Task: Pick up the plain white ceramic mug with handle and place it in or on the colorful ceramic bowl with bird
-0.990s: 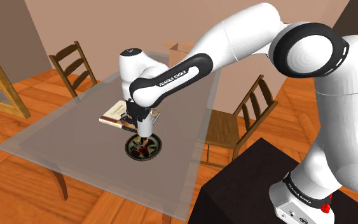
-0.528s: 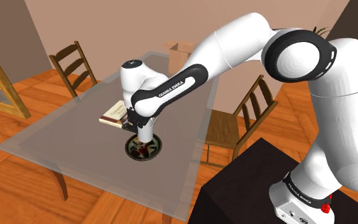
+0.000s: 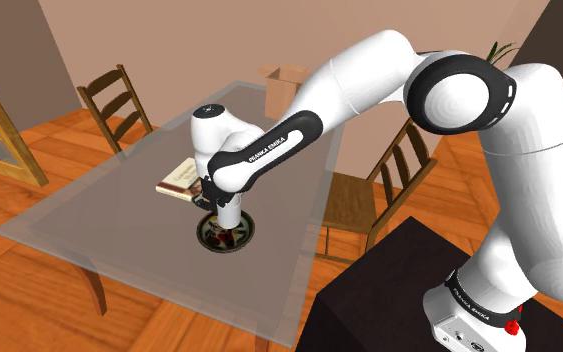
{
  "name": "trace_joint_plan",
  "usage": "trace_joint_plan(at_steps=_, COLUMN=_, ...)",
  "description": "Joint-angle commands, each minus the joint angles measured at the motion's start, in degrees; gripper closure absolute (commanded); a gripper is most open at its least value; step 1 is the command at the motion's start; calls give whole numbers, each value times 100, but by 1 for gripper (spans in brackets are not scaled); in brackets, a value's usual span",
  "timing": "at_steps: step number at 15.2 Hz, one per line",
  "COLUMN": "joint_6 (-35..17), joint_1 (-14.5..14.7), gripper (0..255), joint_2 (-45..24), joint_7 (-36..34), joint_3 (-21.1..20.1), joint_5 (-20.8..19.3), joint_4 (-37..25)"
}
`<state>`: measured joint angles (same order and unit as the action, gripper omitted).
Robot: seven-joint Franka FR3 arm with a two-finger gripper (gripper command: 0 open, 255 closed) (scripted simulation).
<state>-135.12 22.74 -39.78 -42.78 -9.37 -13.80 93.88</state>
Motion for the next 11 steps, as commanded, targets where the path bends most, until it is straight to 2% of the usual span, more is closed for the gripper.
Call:
trace_joint_plan(at_steps=1, joint_6=-2, joint_1=1, gripper=255, joint_2=-2, joint_7=-1, joint_3=0, joint_5=-1, joint_4=-2)
trace_joint_plan(at_steps=3, joint_6=-2, joint_1=1, gripper=255, joint_2=-2, joint_7=-1, joint_3=0, joint_5=-1, joint_4=-2)
trace_joint_plan(at_steps=4, joint_6=-1, joint_1=1, gripper=0, joint_2=-2, joint_7=-1, joint_3=0, joint_5=-1, joint_4=-3)
trace_joint_plan(at_steps=9, joint_6=-1, joint_1=1, gripper=0, joint_2=-2, joint_7=-1, joint_3=0, joint_5=0, joint_4=-2)
trace_joint_plan(at_steps=11, joint_6=231, joint_1=-19, gripper=0, joint_2=267, joint_7=32, joint_3=-50, joint_5=57, joint_4=33)
